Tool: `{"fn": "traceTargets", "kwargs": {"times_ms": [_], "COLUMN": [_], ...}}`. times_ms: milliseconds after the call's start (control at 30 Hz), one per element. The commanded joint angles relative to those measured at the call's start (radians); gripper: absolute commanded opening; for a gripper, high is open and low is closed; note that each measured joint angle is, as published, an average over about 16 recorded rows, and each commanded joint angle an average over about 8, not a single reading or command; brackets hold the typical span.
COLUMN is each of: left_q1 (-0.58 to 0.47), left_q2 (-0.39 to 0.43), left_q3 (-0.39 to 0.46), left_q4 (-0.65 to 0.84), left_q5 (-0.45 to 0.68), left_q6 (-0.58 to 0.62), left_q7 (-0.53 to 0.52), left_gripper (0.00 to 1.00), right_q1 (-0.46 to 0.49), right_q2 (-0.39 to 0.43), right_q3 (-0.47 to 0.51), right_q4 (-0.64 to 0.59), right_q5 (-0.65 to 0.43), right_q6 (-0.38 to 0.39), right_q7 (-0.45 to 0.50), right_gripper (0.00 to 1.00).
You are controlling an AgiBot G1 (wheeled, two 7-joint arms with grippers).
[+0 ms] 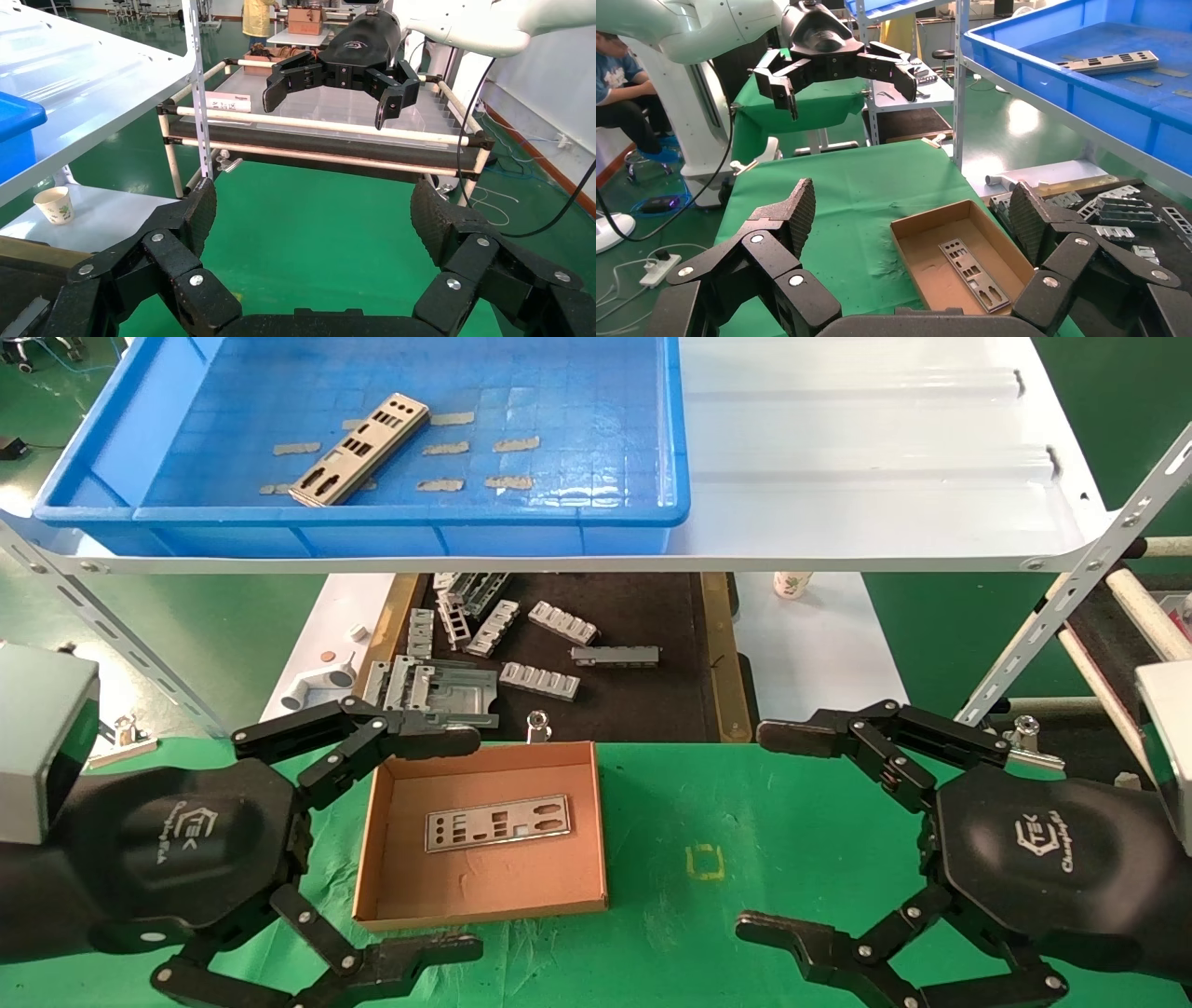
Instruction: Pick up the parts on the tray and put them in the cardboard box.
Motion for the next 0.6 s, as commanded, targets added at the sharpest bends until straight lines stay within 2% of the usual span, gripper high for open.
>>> {"fn": "traceTargets", "kwargs": {"times_ms": [33, 600], "left_q1": [0.000, 0.000], "left_q2": [0.000, 0.000], "left_q3": [0.000, 0.000], "left_q4": [0.000, 0.000], "left_q5": [0.000, 0.000], "left_q6": [0.000, 0.000], "left_q7": [0.000, 0.000], "left_gripper": [1.00, 1.00], "right_q1": [0.000, 0.000], "right_q2": [0.000, 0.000], "right_q3": [0.000, 0.000], "right_q4": [0.000, 0.000], "right_q5": [0.000, 0.000], "right_q6": [0.000, 0.000], "right_q7": [0.000, 0.000], "right_gripper": [1.00, 1.00]}}
